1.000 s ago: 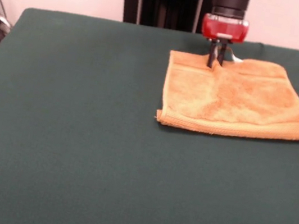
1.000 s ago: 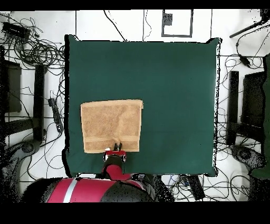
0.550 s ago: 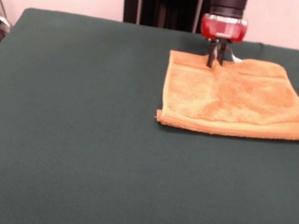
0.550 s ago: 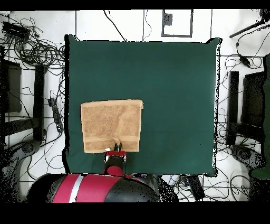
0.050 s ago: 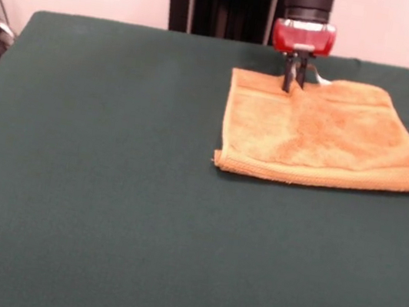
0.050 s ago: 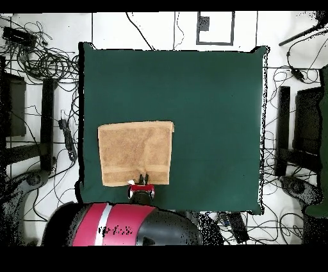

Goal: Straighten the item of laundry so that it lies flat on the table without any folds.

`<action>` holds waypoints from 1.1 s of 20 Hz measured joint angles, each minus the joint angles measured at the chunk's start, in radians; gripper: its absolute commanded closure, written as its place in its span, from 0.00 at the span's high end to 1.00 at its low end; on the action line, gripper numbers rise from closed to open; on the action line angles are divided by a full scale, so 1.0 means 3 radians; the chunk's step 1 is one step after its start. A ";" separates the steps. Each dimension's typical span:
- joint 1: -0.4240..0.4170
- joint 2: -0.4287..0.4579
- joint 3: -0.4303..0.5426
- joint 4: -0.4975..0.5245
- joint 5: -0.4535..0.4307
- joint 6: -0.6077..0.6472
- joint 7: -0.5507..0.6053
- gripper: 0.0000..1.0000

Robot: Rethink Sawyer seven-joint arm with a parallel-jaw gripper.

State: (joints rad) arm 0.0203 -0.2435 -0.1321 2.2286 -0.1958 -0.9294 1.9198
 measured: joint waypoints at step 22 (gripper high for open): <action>0.0002 -0.0147 0.0047 0.0036 0.0098 0.0342 0.0000 0.00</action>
State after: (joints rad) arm 0.0208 -0.2876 -0.1179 2.2395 -0.1663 -0.8269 1.9198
